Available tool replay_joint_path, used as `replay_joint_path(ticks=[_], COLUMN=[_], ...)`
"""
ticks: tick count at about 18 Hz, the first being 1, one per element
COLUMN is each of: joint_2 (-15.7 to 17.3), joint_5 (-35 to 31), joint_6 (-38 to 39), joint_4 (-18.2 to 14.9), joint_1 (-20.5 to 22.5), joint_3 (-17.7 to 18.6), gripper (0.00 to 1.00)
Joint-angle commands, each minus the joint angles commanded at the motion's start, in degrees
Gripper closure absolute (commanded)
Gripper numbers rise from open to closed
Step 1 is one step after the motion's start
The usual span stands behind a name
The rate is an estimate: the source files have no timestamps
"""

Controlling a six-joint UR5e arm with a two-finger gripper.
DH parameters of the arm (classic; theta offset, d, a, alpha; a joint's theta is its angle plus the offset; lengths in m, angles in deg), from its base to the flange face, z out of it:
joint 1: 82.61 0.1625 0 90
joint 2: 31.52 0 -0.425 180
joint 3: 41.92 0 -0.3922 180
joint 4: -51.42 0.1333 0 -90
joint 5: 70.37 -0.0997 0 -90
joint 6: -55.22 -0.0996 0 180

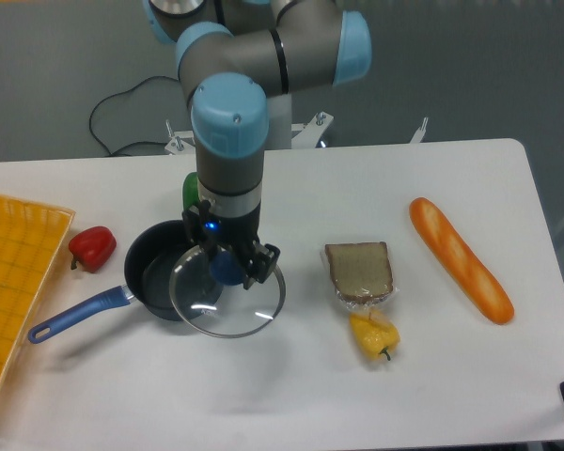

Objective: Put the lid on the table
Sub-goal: 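Lower the glass lid and move it past the saucepan rim, then lower the glass lid onto the table beside the saucepan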

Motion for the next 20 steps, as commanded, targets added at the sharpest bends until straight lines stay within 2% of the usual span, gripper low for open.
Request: replay_joint_path(ticks=[11, 12, 20], joint_2=[-4.5, -5.8, -8.3], joint_5=[-0.3, -1.8, -4.5], joint_6=[-0.7, -0.8, -0.7], joint_4=[2.4, 2.5, 2.6], joint_1=[0.1, 0.0, 0.0], joint_3=[-0.4, -0.3, -0.4], gripper=[0.41, 0.41, 0.4])
